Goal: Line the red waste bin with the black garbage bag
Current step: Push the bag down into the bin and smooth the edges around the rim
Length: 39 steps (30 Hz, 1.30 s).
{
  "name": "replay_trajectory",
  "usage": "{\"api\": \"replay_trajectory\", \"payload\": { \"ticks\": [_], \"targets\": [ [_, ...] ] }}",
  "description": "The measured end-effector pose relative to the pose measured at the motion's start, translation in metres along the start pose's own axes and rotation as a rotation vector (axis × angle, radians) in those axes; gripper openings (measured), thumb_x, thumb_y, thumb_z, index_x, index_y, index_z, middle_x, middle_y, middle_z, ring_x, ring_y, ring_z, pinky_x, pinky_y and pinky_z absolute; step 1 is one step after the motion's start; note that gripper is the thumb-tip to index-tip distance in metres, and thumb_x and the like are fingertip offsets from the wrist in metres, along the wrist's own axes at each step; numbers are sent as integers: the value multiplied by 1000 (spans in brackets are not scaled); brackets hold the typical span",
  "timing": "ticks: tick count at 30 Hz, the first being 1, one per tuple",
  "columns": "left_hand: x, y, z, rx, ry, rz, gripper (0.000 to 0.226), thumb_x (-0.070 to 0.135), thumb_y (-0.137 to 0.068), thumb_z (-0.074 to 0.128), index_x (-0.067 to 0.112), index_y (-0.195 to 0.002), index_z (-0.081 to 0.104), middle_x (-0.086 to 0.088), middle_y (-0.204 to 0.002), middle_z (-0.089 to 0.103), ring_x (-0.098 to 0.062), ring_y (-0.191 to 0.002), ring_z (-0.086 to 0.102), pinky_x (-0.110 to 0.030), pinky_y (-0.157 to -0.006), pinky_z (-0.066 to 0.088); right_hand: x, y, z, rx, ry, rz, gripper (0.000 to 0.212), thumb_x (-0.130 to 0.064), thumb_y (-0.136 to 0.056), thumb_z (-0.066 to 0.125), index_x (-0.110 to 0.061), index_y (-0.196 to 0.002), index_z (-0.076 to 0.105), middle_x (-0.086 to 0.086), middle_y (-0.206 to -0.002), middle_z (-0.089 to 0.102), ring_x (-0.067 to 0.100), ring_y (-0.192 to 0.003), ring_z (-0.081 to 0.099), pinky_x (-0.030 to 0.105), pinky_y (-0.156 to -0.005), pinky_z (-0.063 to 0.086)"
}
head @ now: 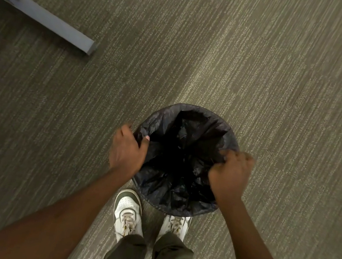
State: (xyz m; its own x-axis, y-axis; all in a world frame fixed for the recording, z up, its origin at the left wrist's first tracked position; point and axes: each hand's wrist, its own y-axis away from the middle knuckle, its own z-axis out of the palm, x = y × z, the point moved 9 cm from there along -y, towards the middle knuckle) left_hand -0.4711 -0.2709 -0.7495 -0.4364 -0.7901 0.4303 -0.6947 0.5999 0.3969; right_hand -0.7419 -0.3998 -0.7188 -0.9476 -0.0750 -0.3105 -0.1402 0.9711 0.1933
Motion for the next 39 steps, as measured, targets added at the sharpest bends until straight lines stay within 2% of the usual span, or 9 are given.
{"api": "replay_trajectory", "payload": {
  "ticks": [2,5,7,12,18,24,32,36,39],
  "targets": [
    [-2,9,3,-12,-40,-17,67,46,-80,60,7,-129,36,-18,-127,50,-36,-115,53,-49,-84,49,28,10,-9,5,56,114,47,-5,-60,58,-3,-107,57,23,-107,57,41,-105,46,46,-84,44],
    [-4,22,9,-46,-82,-29,67,43,-74,63,7,-124,35,-18,-123,51,-38,-110,54,-47,-78,50,58,18,2,-144,36,227,61,-14,-73,56,-10,-131,37,24,-123,47,42,-105,51,47,-79,46],
    [-4,28,14,-63,-88,-36,65,34,-73,63,6,-124,35,-19,-121,50,-39,-110,53,-47,-78,50,69,19,15,-247,-62,256,61,-17,-82,53,-15,-137,28,22,-124,50,43,-102,56,45,-78,45],
    [-13,29,21,-90,-5,-112,52,11,-77,60,-2,-123,37,-27,-124,48,-44,-106,54,-49,-84,46,66,18,30,-324,-230,210,49,-3,-86,49,-10,-132,34,23,-107,63,42,-95,61,35,-74,38],
    [-35,23,21,-125,98,-129,48,5,-83,56,-3,-126,35,-26,-130,41,-42,-112,49,-48,-91,45,47,1,34,-355,-257,126,44,-2,-86,51,-11,-127,37,20,-108,60,41,-99,59,34,-77,37],
    [-80,16,-13,-53,174,-256,46,3,-84,57,-5,-123,35,-29,-130,40,-44,-110,50,-46,-89,44,-29,-22,48,-421,-185,-69,40,-1,-86,48,-7,-125,39,17,-91,56,42,-89,59,35,-71,37],
    [-158,-3,-82,108,231,-454,51,-5,-80,53,-7,-126,30,-32,-131,39,-47,-116,48,-47,-97,41,-175,-49,90,-502,-128,-346,37,-7,-84,49,-5,-120,42,25,-102,61,43,-92,59,37,-73,40],
    [-190,-13,-111,181,250,-527,52,0,-83,60,-9,-125,31,-31,-131,38,-47,-110,51,-45,-86,44,-251,-55,111,-511,-91,-505,37,-10,-85,50,-5,-121,44,25,-109,61,43,-98,60,41,-80,45],
    [-211,-25,-125,198,261,-545,60,1,-85,61,-12,-131,24,-33,-135,34,-45,-114,49,-41,-87,43,-297,-58,126,-541,-74,-574,39,-15,-87,50,-6,-123,41,26,-110,62,44,-99,60,41,-78,45]
  ]
}}
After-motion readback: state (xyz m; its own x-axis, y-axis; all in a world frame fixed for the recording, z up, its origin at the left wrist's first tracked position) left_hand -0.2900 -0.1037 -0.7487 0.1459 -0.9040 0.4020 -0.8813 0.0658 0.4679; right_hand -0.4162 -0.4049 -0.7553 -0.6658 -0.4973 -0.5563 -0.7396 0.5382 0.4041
